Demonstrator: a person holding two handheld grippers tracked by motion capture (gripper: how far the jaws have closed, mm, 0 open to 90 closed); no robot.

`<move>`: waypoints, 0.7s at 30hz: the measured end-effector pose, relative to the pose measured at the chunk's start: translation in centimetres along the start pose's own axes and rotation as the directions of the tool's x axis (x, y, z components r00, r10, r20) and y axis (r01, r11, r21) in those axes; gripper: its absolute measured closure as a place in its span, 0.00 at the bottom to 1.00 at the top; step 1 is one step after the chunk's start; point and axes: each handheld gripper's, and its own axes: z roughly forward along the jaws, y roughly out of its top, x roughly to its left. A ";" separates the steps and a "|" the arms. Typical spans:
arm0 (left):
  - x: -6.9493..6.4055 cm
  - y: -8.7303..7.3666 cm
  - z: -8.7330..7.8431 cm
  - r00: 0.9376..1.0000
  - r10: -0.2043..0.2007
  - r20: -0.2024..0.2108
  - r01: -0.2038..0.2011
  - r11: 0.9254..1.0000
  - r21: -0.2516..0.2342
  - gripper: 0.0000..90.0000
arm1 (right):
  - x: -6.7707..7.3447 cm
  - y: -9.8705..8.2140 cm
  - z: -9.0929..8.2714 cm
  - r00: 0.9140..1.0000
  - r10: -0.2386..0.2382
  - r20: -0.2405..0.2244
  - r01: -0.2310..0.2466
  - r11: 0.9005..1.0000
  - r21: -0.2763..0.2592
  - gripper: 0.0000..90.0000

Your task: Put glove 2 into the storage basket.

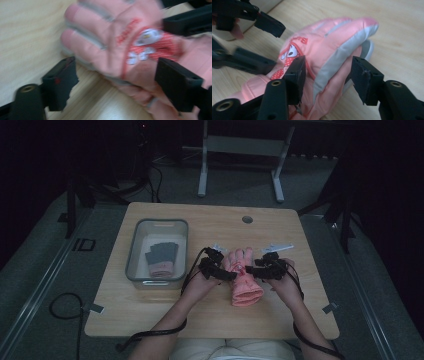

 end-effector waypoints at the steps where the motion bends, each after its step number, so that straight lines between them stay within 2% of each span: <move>1: 0.2 -0.2 0.5 1.000 -0.023 0.019 0.023 1.000 0.016 0.22 | -0.2 -0.2 0.3 1.000 0.014 -0.012 -0.014 1.000 0.013 0.49; 3: 0.7 -0.6 1.4 0.996 -0.067 0.060 0.064 0.997 0.049 0.23 | -0.6 -0.6 1.0 0.999 0.034 -0.016 -0.032 0.997 0.066 0.46; 5: 1.0 -0.8 1.9 0.991 -0.099 0.090 0.094 0.994 0.057 0.28 | -1.1 -0.9 1.6 0.995 0.088 -0.042 -0.084 0.991 0.100 0.45; 7: 1.2 -1.0 2.2 0.984 -0.113 0.139 0.106 0.993 0.052 0.39 | -1.3 -1.1 2.0 0.991 0.118 -0.063 -0.110 0.987 0.117 0.45; 9: 1.3 -1.2 2.4 0.976 -0.126 0.178 0.119 0.992 0.051 0.53 | -1.5 -1.2 2.4 0.984 0.151 -0.093 -0.138 0.981 0.134 0.53; 10: 1.4 -1.2 2.4 0.973 -0.134 0.186 0.127 0.991 0.049 0.55 | -1.5 -1.2 2.5 0.983 0.153 -0.106 -0.137 0.981 0.138 0.53; 11: 1.6 -1.3 2.5 0.965 -0.158 0.207 0.151 0.987 0.052 0.58 | -1.4 -1.2 2.6 0.983 0.153 -0.103 -0.138 0.981 0.140 0.55; 12: 1.7 -1.4 2.6 0.960 -0.177 0.215 0.170 0.984 0.053 0.61 | -1.3 -1.1 2.7 0.984 0.145 -0.102 -0.131 0.981 0.141 0.57; 13: 1.7 -1.4 2.6 0.959 -0.182 0.218 0.175 0.983 0.051 0.65 | -1.1 -1.0 2.7 0.986 0.136 -0.098 -0.122 0.983 0.141 0.59; 14: 1.6 -1.4 2.5 0.962 -0.172 0.213 0.166 0.985 0.048 0.69 | -1.0 -1.0 2.8 0.987 0.134 -0.093 -0.121 0.983 0.136 0.61; 15: 1.5 -1.3 2.5 0.961 -0.178 0.212 0.172 0.984 0.045 0.73 | -0.8 -1.0 2.8 0.988 0.129 -0.088 -0.117 0.984 0.133 0.63; 18: 1.1 -1.0 2.2 0.965 -0.164 0.203 0.160 0.986 0.036 0.81 | -0.5 -1.1 2.6 0.989 0.127 -0.078 -0.117 0.986 0.122 0.69; 21: 0.4 -0.6 1.7 0.978 -0.117 0.175 0.113 0.993 0.028 0.85 | -0.4 -1.1 2.2 0.989 0.124 -0.075 -0.116 0.988 0.103 0.72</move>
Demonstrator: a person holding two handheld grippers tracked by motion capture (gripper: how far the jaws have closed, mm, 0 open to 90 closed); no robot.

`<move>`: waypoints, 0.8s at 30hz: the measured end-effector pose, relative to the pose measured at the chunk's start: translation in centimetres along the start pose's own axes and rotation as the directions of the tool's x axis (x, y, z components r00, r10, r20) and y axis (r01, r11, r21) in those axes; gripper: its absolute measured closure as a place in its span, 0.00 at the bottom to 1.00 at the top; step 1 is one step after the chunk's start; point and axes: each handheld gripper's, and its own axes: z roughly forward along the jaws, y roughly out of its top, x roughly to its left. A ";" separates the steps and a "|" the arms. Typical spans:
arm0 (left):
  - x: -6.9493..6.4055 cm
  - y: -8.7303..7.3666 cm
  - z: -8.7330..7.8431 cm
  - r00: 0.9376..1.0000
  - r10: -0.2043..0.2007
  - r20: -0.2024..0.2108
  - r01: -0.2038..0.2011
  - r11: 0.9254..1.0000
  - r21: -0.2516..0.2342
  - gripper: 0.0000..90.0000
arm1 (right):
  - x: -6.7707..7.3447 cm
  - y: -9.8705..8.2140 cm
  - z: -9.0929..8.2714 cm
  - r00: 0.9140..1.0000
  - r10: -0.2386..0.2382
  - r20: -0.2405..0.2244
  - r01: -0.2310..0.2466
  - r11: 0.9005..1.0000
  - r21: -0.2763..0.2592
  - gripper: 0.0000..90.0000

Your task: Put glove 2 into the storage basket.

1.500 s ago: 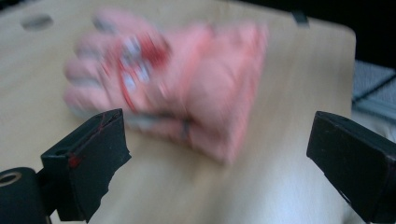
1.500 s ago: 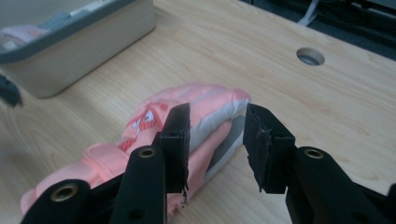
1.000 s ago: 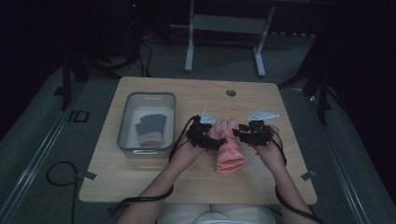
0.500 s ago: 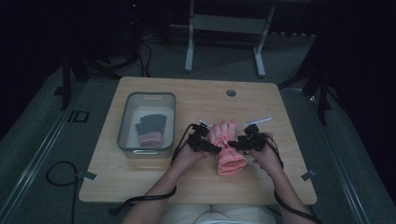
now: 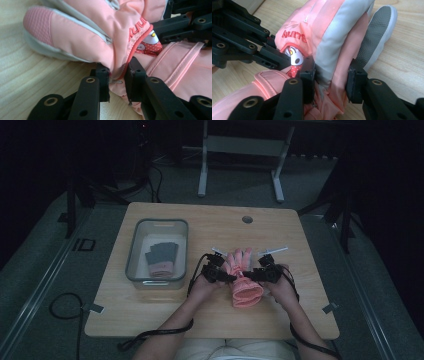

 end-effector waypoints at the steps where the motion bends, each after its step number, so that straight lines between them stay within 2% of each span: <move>1: -0.3 0.1 -0.1 1.000 0.017 -0.009 -0.017 1.000 0.004 0.85 | 0.1 0.0 -0.2 1.000 0.000 0.000 0.000 1.000 -0.007 0.73; 5: -1.2 0.9 -1.0 0.997 0.066 -0.032 -0.066 0.998 -0.001 0.86 | 0.2 0.0 -0.9 1.000 -0.012 -0.006 0.011 0.999 -0.042 0.74; 10: -2.3 2.0 -2.6 0.994 0.098 -0.052 -0.099 0.995 -0.021 0.86 | 0.3 0.6 -2.2 1.000 -0.011 -0.021 0.009 0.996 -0.094 0.74; 18: -3.5 3.9 -6.0 0.987 0.128 -0.096 -0.134 0.989 -0.055 0.86 | 1.7 2.8 -4.3 0.999 -0.031 -0.016 0.028 0.985 -0.172 0.74; 24: -3.7 4.8 -8.1 0.983 0.132 -0.130 -0.140 0.988 -0.058 0.86 | 2.7 4.4 -4.8 0.999 -0.041 -0.031 0.034 0.978 -0.204 0.75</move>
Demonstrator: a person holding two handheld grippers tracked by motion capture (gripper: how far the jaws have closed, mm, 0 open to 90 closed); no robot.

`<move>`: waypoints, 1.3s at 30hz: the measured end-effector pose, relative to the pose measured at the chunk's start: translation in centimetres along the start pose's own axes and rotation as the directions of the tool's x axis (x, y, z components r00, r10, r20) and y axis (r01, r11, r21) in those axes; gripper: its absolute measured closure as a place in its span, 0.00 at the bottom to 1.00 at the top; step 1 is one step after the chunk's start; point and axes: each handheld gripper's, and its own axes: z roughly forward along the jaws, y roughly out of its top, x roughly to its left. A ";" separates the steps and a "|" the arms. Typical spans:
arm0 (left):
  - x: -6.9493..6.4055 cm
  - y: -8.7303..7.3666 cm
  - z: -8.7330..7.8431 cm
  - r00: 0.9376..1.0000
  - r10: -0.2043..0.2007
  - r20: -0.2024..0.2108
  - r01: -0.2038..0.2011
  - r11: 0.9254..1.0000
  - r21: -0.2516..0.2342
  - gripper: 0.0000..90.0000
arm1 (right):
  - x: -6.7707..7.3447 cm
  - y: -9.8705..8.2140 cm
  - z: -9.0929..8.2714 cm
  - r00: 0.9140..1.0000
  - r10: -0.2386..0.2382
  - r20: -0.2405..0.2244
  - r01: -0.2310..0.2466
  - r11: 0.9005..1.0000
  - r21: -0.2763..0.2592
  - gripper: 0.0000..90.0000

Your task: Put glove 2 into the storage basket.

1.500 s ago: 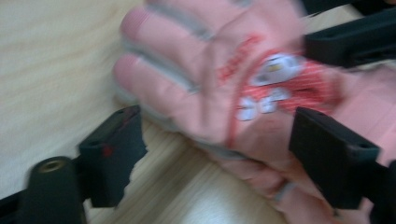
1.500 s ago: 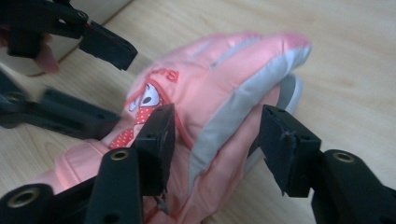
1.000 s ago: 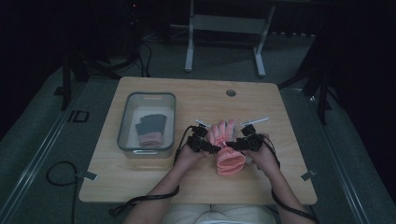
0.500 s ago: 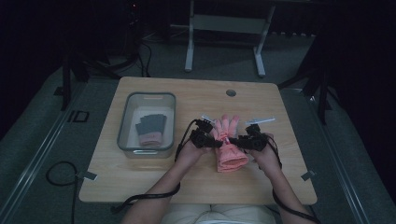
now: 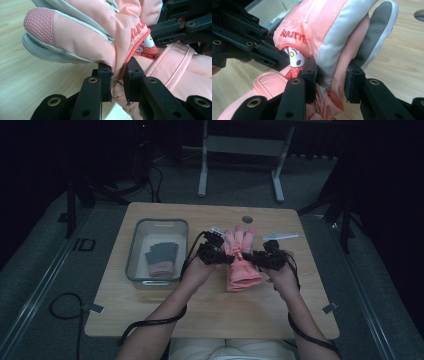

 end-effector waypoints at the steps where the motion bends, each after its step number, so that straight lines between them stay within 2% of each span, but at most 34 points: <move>1: 0.1 0.2 -0.4 1.000 0.000 -0.007 0.000 1.000 -0.005 0.86 | 0.2 0.3 0.0 1.000 -0.003 -0.002 0.003 1.000 -0.005 0.75; 4: 0.4 0.5 -1.4 1.000 -0.012 -0.011 0.012 1.000 -0.014 0.86 | 0.7 1.2 0.0 1.000 -0.012 -0.003 0.012 1.000 -0.018 0.75; 14: 1.6 0.7 -4.7 0.998 -0.006 -0.058 0.005 1.000 -0.019 0.86 | 2.7 3.7 1.1 0.999 -0.030 -0.043 0.028 0.999 -0.038 0.75; 19: 2.4 0.5 -6.7 0.997 -0.001 -0.083 -0.001 0.999 -0.033 0.86 | 4.1 5.1 1.8 0.997 -0.052 -0.055 0.050 0.998 -0.043 0.75; 25: 3.8 -0.3 -8.6 0.995 -0.019 -0.097 0.015 0.999 -0.044 0.86 | 5.9 6.5 3.1 0.994 -0.082 -0.070 0.079 0.996 -0.039 0.75; 33: 5.4 -1.4 -11.2 0.990 -0.042 -0.135 0.036 0.998 -0.049 0.86 | 8.1 7.8 5.3 0.991 -0.086 -0.103 0.082 0.996 -0.043 0.75; 39: 7.1 -2.3 -13.5 0.982 -0.070 -0.176 0.063 0.997 -0.044 0.86 | 10.1 9.0 7.3 0.987 -0.094 -0.130 0.089 0.995 -0.044 0.75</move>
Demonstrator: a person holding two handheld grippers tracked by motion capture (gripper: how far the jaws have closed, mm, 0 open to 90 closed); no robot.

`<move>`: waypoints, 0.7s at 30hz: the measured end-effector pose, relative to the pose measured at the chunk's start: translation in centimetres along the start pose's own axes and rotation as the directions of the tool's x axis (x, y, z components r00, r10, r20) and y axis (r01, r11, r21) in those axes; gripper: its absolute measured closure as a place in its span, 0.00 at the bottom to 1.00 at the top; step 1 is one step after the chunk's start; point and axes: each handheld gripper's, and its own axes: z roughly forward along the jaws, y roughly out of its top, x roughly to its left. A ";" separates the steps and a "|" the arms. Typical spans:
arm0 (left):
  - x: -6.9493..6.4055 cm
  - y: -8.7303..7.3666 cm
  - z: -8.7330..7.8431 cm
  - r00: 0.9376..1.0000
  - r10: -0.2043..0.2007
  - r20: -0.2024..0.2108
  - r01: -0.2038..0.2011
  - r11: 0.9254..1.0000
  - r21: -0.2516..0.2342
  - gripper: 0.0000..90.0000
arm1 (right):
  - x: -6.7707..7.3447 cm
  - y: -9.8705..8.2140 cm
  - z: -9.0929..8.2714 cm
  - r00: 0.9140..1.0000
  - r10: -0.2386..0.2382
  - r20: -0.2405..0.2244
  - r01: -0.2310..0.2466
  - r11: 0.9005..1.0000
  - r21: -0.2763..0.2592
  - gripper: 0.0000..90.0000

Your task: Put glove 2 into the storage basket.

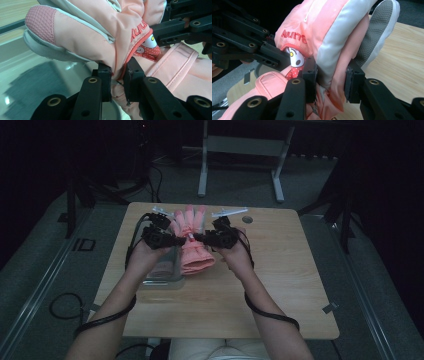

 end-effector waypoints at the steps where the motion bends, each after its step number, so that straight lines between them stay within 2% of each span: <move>1: 0.3 -0.1 -0.2 1.000 -0.005 -0.007 0.005 1.000 0.005 0.86 | 0.3 0.2 0.4 1.000 0.003 -0.004 -0.003 1.000 0.001 0.75; 4: 1.4 -0.3 -0.9 0.999 -0.022 -0.033 0.022 1.000 0.015 0.86 | 0.8 0.7 1.8 1.000 0.009 -0.016 -0.009 1.000 0.002 0.75; 8: 2.9 -0.4 -1.9 0.998 -0.024 -0.062 0.027 0.999 0.035 0.86 | 1.7 1.5 3.7 0.999 0.008 -0.033 -0.008 1.000 0.004 0.75; 12: 4.8 -0.8 -2.6 0.995 -0.053 -0.080 0.056 0.998 0.029 0.86 | 2.1 2.6 5.7 0.998 0.010 -0.064 -0.009 1.000 0.016 0.75; 13: 5.2 -0.9 -2.6 0.995 -0.058 -0.084 0.060 0.998 0.029 0.86 | 2.1 2.8 6.1 0.998 0.005 -0.067 -0.004 1.000 0.019 0.75; 17: 6.4 -1.7 -1.8 0.990 -0.118 -0.082 0.119 0.993 0.008 0.86 | 2.3 3.4 7.6 0.999 -0.011 -0.053 0.014 0.999 0.045 0.75; 21: 7.6 -2.9 -0.6 0.985 -0.154 -0.079 0.155 0.988 0.009 0.86 | 1.9 2.8 9.4 0.999 -0.014 -0.050 0.018 0.996 0.083 0.75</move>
